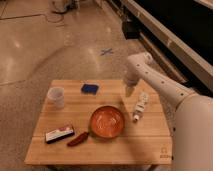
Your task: Place the white sponge in the ceramic bowl
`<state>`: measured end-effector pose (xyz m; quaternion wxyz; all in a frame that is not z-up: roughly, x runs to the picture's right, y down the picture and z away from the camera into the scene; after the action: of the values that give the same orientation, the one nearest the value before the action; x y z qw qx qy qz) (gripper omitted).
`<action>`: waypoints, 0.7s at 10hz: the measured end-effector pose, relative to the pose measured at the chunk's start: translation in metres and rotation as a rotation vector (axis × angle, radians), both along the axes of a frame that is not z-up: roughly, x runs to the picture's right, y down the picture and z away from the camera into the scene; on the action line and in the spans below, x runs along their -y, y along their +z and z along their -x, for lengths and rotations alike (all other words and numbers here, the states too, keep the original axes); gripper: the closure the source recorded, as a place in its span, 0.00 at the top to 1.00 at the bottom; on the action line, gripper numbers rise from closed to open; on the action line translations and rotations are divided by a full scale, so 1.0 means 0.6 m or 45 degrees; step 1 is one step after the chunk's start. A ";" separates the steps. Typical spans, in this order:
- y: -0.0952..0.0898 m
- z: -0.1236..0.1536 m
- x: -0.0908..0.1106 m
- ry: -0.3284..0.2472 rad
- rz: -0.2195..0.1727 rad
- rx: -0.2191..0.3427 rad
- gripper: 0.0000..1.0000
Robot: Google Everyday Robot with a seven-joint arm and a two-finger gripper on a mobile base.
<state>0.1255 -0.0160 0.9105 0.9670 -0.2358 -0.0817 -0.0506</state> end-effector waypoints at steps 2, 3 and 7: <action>0.046 0.020 0.041 0.031 -0.052 -0.001 0.65; 0.064 0.031 0.053 0.041 -0.064 0.003 0.65; 0.127 0.102 0.069 0.128 -0.039 0.116 0.65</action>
<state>0.0646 -0.0575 0.9867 0.9671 -0.2141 -0.1366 -0.0138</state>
